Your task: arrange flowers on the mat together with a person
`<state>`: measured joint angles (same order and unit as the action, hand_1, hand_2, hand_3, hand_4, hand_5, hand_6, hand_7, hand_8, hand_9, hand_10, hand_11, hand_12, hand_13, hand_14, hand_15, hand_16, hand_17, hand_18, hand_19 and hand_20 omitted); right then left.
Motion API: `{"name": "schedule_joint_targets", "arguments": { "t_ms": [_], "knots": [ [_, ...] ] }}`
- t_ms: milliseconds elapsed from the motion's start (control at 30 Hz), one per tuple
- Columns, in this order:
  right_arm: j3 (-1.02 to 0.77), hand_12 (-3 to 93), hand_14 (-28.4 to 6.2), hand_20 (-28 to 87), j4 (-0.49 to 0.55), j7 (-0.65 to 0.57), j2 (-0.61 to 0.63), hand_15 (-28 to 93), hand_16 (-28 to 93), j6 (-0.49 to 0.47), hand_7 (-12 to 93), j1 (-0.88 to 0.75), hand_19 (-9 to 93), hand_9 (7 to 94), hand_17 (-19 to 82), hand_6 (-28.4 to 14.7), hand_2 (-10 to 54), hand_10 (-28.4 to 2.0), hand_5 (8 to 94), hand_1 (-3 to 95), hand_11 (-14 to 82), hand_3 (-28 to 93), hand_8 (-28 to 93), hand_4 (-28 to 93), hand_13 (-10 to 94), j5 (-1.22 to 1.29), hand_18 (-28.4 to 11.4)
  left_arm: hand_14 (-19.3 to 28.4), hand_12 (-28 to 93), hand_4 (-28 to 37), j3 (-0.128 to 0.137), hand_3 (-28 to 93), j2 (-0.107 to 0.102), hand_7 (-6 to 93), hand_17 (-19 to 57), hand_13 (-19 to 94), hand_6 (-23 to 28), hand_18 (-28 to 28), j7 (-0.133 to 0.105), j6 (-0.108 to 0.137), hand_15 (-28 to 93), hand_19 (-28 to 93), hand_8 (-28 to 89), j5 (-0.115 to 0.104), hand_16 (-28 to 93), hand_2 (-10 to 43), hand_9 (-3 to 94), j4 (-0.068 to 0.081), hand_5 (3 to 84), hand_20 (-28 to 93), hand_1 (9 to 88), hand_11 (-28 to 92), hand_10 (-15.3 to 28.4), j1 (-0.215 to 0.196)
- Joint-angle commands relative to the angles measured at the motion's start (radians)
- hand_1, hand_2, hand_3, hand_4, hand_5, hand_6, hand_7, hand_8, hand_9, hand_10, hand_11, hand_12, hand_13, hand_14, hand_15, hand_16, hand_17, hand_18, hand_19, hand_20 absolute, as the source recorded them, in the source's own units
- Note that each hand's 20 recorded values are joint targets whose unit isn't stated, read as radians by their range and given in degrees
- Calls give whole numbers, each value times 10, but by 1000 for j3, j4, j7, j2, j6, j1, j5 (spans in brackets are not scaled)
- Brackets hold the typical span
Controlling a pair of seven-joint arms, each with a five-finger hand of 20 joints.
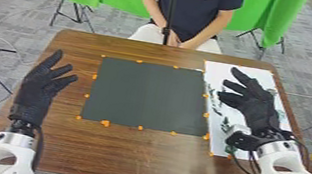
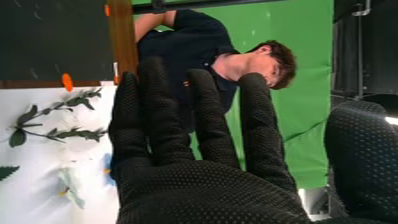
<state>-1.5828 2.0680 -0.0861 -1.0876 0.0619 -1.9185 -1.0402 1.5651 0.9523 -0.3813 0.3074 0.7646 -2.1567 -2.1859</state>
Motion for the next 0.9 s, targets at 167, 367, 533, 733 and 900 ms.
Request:
{"name": "schedule_joint_targets", "arguments": {
  "t_ms": [167, 367, 533, 733, 900],
  "knots": [
    [-1, 139, -195, 203, 1, -9, -29, 283, 152, 11, 129, -15, 538, 439, 87, 39, 185, -140, 390, 84, 61, 761, -116, -283, 370, -11, -217, 241, 105, -278, 6, 799, 13, 121, -100, 266, 29, 236, 17, 6, 411, 437, -96, -2, -39, 48, 356, 5, 343, 135, 226, 201, 167, -3],
    [1, 139, -195, 205, 2, -11, -28, 288, 152, 1, 129, -13, 540, 439, 86, 37, 185, -141, 393, 84, 62, 761, -116, -283, 371, -13, -218, 244, 103, -275, 6, 802, 13, 123, -99, 268, 31, 235, 21, 7, 422, 440, -96, -4, -43, 48, 358, 3, 344, 137, 229, 208, 170, -3],
    [11, 139, -194, 206, 1, -13, -24, 291, 151, 2, 129, -7, 541, 440, 86, 36, 185, -141, 396, 84, 63, 760, -115, -283, 372, -12, -218, 245, 103, -273, 4, 802, 11, 124, -99, 269, 32, 235, 20, 9, 427, 442, -96, -8, -48, 47, 360, 3, 345, 137, 231, 212, 171, -4],
    [11, 139, -194, 207, 1, -14, -20, 294, 149, 5, 130, -5, 543, 440, 86, 36, 185, -141, 398, 84, 63, 759, -116, -283, 373, -15, -218, 245, 102, -271, 3, 804, 6, 124, -99, 269, 34, 235, 14, 13, 429, 443, -97, -11, -51, 46, 360, 3, 347, 136, 233, 214, 172, -4],
    [13, 139, -193, 207, 0, -13, -21, 297, 148, 5, 130, -5, 543, 441, 86, 35, 185, -143, 398, 84, 64, 759, -116, -283, 374, -10, -218, 246, 101, -272, 4, 803, 7, 124, -98, 269, 34, 235, 18, 13, 430, 444, -96, -13, -52, 47, 360, 3, 347, 136, 233, 214, 172, -4]
  ]
}}
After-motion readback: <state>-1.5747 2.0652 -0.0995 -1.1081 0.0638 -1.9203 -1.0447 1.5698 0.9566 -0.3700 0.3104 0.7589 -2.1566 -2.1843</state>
